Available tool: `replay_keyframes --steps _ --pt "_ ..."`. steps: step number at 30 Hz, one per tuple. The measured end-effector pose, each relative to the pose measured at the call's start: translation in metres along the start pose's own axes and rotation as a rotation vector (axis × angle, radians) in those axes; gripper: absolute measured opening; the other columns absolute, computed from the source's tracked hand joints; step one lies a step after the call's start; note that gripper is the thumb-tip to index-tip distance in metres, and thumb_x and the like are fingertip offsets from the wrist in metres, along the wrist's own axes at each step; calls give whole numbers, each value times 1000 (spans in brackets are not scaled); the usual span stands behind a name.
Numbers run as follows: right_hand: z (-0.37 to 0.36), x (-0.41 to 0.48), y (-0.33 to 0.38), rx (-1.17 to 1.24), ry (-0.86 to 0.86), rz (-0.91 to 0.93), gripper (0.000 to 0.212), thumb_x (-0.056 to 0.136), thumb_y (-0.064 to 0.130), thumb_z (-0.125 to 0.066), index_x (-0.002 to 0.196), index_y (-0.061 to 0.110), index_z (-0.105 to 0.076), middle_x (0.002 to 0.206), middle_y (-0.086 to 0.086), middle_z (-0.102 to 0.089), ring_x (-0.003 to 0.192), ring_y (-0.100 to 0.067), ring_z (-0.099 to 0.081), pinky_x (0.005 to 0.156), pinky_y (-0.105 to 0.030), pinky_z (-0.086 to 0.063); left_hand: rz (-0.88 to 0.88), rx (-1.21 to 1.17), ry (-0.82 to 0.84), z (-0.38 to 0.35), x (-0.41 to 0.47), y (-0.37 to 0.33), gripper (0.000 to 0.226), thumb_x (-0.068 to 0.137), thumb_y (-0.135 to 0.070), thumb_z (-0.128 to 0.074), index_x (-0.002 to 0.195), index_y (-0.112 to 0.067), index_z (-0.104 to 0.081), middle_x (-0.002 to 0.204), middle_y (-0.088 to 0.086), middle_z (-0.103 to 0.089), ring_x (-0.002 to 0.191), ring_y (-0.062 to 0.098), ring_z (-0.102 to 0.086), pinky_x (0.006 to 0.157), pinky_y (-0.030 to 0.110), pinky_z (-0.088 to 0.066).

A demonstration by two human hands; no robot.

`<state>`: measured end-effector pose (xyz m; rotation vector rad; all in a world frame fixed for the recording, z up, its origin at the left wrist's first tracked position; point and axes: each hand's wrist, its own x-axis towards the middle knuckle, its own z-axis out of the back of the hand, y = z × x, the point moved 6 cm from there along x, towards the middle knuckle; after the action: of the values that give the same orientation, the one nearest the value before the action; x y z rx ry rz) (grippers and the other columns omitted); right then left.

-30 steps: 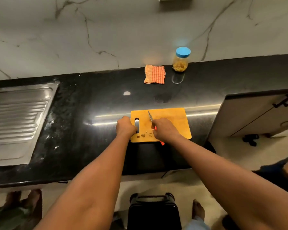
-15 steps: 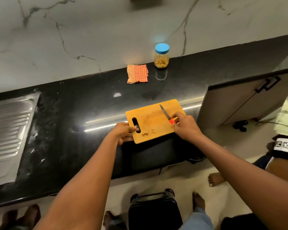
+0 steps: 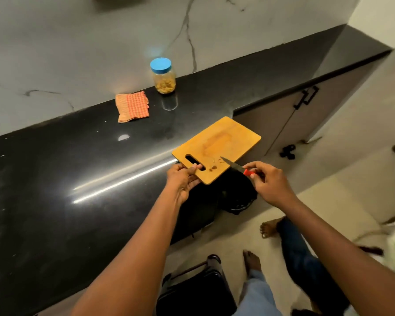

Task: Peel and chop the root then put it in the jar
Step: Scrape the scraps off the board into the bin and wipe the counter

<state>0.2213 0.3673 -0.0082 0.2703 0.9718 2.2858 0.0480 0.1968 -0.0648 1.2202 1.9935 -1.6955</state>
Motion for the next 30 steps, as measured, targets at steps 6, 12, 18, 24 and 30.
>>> replay_keyframes --steps 6,12,18,24,30 --pt "25 -23 -60 -13 -53 -36 33 89 11 -54 105 37 -65 102 6 -65 91 -10 -65 76 -31 -56 -3 9 41 -81 17 48 31 91 -1 -63 120 -3 -52 98 14 -74 91 24 -73 66 37 -61" --pt "47 -38 -135 -28 -197 -153 37 88 7 -57 105 38 -66 93 16 -64 84 -5 -63 73 -34 -55 43 18 56 -152 31 114 22 88 1 -65 106 -4 -54 95 15 -72 80 20 -73 70 43 -61" --pt "38 -42 -228 -129 -164 -206 35 87 10 -59 109 37 -63 97 9 -65 85 -16 -64 74 -43 -53 160 -63 11 -178 70 212 23 90 -2 -65 109 -4 -53 84 6 -75 79 14 -74 65 33 -60" --pt "-43 -19 -310 -176 -16 -238 35 87 15 -55 109 41 -61 97 14 -64 88 -13 -62 82 -46 -49 192 -152 -159 -126 123 298 38 87 -2 -68 119 -9 -51 102 13 -73 87 18 -73 69 35 -60" --pt "-137 -1 -351 -229 167 -223 35 84 16 -55 107 40 -63 88 10 -63 88 -19 -62 83 -41 -47 206 -200 -348 -64 164 352 37 91 2 -61 123 -14 -51 93 10 -74 88 26 -71 92 56 -51"
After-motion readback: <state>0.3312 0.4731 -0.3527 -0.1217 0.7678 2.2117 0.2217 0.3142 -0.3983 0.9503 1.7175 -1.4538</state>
